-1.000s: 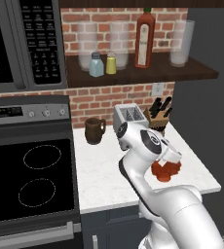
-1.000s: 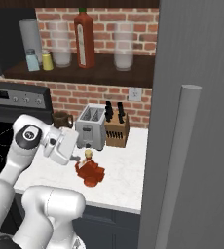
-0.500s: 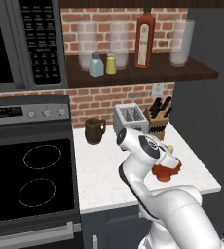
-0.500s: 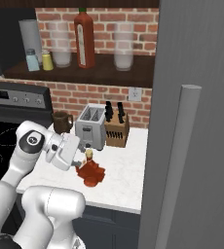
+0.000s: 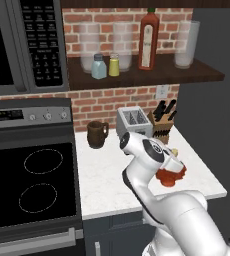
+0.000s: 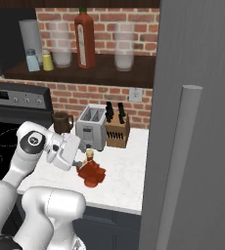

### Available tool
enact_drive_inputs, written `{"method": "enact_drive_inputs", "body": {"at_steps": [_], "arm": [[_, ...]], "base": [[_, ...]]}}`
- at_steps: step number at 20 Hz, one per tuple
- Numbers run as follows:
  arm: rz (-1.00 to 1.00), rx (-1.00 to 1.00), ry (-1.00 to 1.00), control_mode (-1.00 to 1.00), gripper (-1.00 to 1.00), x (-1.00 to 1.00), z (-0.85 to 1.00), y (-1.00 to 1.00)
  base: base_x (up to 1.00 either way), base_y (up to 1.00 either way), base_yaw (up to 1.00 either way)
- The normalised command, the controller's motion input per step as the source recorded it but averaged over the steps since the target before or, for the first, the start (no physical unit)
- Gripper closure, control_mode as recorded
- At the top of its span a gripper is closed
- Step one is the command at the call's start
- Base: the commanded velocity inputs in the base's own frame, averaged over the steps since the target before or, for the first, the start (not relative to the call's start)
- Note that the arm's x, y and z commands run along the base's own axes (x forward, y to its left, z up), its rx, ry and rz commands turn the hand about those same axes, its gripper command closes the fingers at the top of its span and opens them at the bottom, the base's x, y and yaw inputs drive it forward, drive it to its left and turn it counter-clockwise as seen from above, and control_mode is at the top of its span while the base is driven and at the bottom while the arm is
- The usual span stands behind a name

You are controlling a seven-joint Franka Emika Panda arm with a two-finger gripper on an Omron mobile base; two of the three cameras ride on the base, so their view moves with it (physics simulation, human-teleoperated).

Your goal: Put the shaker and condiment bottle from the counter next to their counterparts in the cabinet.

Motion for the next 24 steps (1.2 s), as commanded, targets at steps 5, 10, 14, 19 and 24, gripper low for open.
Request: {"method": "enact_drive_inputs", "body": {"at_steps": [5,10,14,19,24], "arm": [[0.03,0.0,0.0,-1.0,-1.0,0.26,0.0,0.0],[0.01,0.0,0.0,-1.0,-1.0,0.08,0.0,0.01],[0.0,0.0,0.0,-1.0,-1.0,0.0,0.0,0.0],[0.0,0.0,0.0,-1.0,-1.0,0.0,0.0,0.0],[0.0,0.0,0.0,-1.0,-1.0,0.0,0.0,0.0]], "base": [[0.0,0.0,0.0],[0.0,0.0,0.0],[0.0,0.0,0.0],[0.0,0.0,0.0],[0.0,0.0,0.0]]}}
